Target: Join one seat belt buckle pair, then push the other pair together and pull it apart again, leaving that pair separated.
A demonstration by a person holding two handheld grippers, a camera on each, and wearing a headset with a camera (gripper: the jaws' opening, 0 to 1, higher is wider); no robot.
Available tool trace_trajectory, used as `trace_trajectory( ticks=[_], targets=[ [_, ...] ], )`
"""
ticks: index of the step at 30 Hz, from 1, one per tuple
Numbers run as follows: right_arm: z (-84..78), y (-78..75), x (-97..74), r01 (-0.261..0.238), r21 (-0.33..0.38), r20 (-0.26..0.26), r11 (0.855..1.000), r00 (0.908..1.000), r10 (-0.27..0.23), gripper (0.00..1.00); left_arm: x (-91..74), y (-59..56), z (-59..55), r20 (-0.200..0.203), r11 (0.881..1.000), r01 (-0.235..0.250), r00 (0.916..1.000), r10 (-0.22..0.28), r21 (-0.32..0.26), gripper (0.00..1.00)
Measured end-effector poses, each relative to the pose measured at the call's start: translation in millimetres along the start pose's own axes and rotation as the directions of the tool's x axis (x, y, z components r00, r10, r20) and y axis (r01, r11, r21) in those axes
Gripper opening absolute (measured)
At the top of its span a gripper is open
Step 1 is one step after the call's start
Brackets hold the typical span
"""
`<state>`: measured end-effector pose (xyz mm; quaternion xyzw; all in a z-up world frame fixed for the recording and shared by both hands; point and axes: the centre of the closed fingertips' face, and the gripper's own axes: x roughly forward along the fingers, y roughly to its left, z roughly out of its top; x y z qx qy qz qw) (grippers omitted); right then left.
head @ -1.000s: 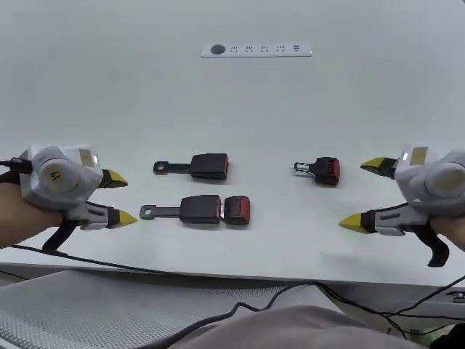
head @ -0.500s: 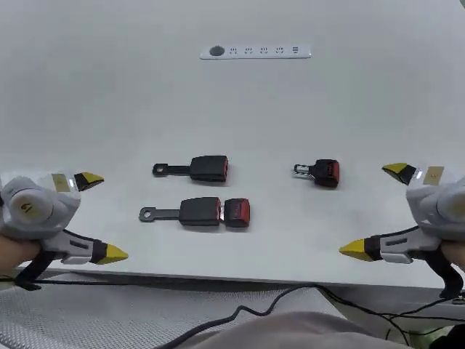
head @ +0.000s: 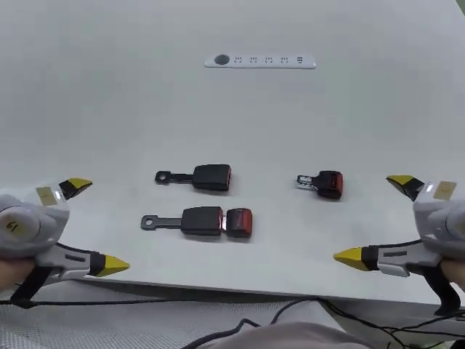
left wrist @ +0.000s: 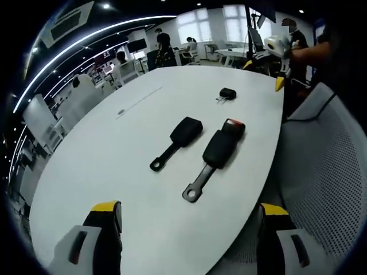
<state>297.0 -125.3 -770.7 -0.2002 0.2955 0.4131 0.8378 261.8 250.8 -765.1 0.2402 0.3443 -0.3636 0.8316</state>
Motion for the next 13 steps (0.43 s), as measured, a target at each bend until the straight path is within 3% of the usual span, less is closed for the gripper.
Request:
trace_trajectory(
  ticks=[13],
  targets=[
    [-5.2,3.7,-4.8,0.003,0.071,0.031,0.997,0.9995,-0.006,1.0,-11.0,7.0,16.2,0.122,0.997,-0.05,0.9909,0.057,-0.054,1.0]
  ],
)
